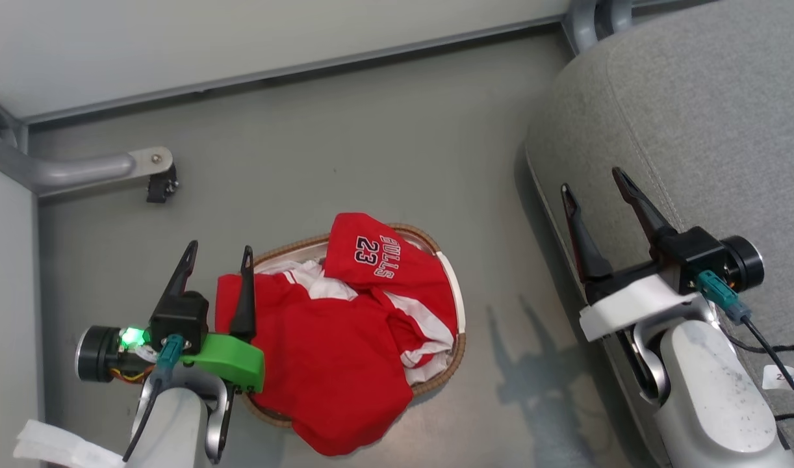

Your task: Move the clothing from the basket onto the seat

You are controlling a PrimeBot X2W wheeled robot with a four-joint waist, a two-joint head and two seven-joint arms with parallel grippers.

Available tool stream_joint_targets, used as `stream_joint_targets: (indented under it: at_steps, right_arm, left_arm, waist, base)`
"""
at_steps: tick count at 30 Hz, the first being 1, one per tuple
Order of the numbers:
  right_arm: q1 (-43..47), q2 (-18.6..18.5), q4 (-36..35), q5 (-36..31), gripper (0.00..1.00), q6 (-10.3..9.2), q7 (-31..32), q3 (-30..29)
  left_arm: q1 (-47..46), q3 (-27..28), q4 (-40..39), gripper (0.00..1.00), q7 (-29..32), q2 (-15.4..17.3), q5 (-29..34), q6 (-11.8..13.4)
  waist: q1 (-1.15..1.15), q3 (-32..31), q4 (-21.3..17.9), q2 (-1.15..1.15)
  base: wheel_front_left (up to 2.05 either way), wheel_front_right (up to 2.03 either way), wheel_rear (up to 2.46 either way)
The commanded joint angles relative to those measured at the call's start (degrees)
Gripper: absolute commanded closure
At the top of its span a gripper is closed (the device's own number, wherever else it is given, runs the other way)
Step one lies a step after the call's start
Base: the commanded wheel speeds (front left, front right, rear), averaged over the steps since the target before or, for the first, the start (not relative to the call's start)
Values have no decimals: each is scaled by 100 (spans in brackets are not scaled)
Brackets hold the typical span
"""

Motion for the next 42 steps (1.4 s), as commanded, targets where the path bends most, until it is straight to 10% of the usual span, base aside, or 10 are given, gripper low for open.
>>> stream_joint_targets:
  at_steps: [1, 42]
  right_arm:
    - [-155, 30, -77, -94, 0, -4, -43, 38]
    - [-1229, 200, -1291, 807, 0, -5, -42, 939]
  left_arm:
    - [-213, -29, 35, 0, -44, 65, 140, -43]
    - [-2449, -1269, 3082, 0, -35, 976, 347, -431]
  waist:
    - [0, 712, -354, 0]
    - [0, 3221, -1786, 0]
  base:
    - [0, 0, 0]
    - [0, 0, 0]
